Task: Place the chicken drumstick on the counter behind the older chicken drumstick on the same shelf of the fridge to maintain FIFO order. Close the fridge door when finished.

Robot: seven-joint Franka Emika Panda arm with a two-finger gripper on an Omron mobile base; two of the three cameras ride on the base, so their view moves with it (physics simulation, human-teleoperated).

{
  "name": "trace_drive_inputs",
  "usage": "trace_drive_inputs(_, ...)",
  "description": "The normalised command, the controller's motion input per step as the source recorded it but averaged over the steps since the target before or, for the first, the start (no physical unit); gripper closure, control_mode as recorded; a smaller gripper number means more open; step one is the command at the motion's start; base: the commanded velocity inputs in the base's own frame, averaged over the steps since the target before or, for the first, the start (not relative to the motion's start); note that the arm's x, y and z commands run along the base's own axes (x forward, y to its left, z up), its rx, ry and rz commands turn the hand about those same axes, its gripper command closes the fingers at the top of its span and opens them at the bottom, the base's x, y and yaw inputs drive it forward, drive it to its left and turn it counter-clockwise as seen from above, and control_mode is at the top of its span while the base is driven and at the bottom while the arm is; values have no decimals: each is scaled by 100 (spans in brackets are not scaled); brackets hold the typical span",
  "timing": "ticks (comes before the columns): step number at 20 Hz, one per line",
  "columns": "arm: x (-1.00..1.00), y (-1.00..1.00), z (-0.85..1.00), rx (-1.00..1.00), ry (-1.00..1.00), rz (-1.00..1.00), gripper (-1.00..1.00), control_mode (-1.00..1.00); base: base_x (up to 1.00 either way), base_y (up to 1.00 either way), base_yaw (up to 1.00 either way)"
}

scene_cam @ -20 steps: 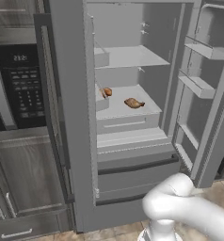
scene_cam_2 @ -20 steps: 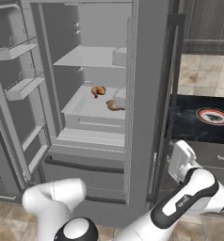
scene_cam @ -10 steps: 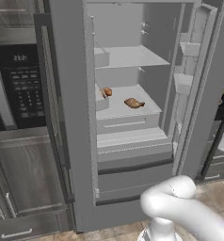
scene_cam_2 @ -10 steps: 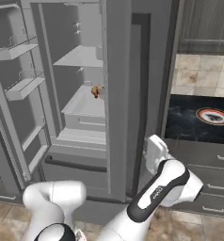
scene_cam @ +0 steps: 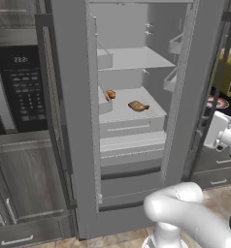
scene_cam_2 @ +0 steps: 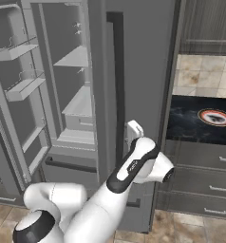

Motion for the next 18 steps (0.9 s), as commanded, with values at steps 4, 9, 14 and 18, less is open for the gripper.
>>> trace_drive_inputs(4,73,0,12,0,3,-8,-100,-100,0,0,0)
trace_drive_inputs(9,68,-10,8,0,6,-6,-100,-100,0,0,0)
trace_drive_inputs(14,69,-2,0,0,4,-5,-100,-100,0,0,0)
trace_drive_inputs(18,65,4,0,0,1,-8,-100,-100,0,0,0)
